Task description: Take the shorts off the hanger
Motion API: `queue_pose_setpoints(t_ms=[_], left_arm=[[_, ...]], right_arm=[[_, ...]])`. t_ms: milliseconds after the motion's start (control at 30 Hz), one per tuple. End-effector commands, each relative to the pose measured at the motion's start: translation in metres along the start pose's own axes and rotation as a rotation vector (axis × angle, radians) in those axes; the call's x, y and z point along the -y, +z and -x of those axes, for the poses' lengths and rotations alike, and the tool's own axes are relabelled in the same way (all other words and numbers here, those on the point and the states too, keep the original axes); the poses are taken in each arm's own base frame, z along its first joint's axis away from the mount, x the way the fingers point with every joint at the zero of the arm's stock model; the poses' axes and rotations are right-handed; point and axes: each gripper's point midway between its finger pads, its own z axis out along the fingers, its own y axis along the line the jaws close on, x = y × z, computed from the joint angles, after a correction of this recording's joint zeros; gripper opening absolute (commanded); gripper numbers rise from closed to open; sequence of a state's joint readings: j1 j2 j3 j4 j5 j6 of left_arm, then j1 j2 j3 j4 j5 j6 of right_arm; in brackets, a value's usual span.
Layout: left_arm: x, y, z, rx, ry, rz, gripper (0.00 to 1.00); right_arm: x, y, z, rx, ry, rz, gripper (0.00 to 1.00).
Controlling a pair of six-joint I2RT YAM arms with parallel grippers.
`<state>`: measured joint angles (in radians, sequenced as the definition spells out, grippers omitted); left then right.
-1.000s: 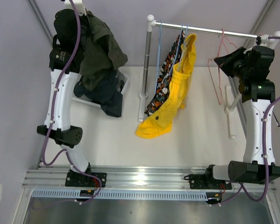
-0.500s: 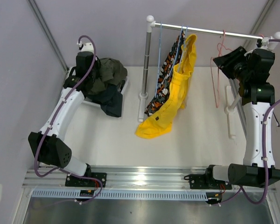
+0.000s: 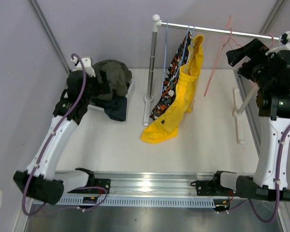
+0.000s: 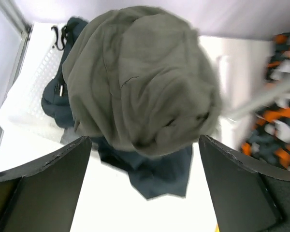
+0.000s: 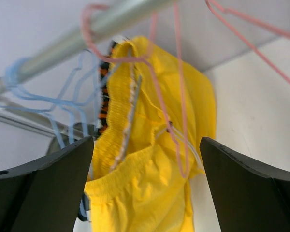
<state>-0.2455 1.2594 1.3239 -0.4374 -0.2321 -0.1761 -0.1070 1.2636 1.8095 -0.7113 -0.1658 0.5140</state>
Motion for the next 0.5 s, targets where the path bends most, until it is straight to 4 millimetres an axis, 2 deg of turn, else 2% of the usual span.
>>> queue_pose_setpoints(t_ms=[0,33,67,100,133,167,200,233,267,300,333,367,433,467], left_arm=[[0.014,-0.065,0.038,0.184,-0.039,-0.131,0.99],[0.018,-0.069,0.027,0.175,-0.033,-0.156,0.99],[0.021,-0.076,0.027,0.193,-0.036,-0.183,0.99],[0.027,-0.093,0.031,0.228,-0.036,-0.238,0.99],[0.029,-0.088,0.012,0.2,-0.02,-0.256,0.99],[0.032,-0.091,0.011,0.222,-0.003,-0.279,0.99],[0.034,-0.091,-0.001,0.208,0.008,-0.297,0.99],[0.033,-0.086,-0.015,0.183,0.017,-0.295,0.99],[0.032,-0.085,-0.019,0.179,0.021,-0.294,0.99],[0.031,-0.081,-0.033,0.152,0.026,-0.291,0.99],[0.03,-0.083,-0.033,0.161,0.021,-0.291,0.99],[0.03,-0.078,-0.048,0.14,0.02,-0.294,0.99],[0.029,-0.081,-0.049,0.155,0.009,-0.297,0.99],[0.029,-0.08,-0.052,0.152,0.009,-0.297,0.99]], right_arm=[[-0.059,-0.045,0.041,0.157,-0.068,0.213,0.99],[-0.07,-0.045,0.036,0.144,-0.061,0.261,0.99],[-0.082,-0.045,0.033,0.136,-0.05,0.3,0.94],[-0.104,-0.047,0.024,0.119,-0.053,0.367,0.9],[-0.111,-0.037,0.015,0.09,-0.054,0.378,0.86],[-0.12,-0.036,0.013,0.086,-0.065,0.397,0.79],[-0.133,-0.033,0.003,0.061,-0.068,0.417,0.74],[-0.135,-0.019,-0.006,0.035,-0.07,0.41,0.65],[-0.138,-0.013,-0.01,0.026,-0.07,0.407,0.63],[-0.143,-0.008,-0.014,0.02,-0.068,0.412,0.59],[-0.144,-0.002,-0.019,0.009,-0.066,0.408,0.58],[-0.143,0.014,-0.028,-0.015,-0.066,0.391,0.55],[-0.142,0.028,-0.036,-0.029,-0.064,0.371,0.51],[-0.139,0.042,-0.045,-0.05,-0.065,0.35,0.49]])
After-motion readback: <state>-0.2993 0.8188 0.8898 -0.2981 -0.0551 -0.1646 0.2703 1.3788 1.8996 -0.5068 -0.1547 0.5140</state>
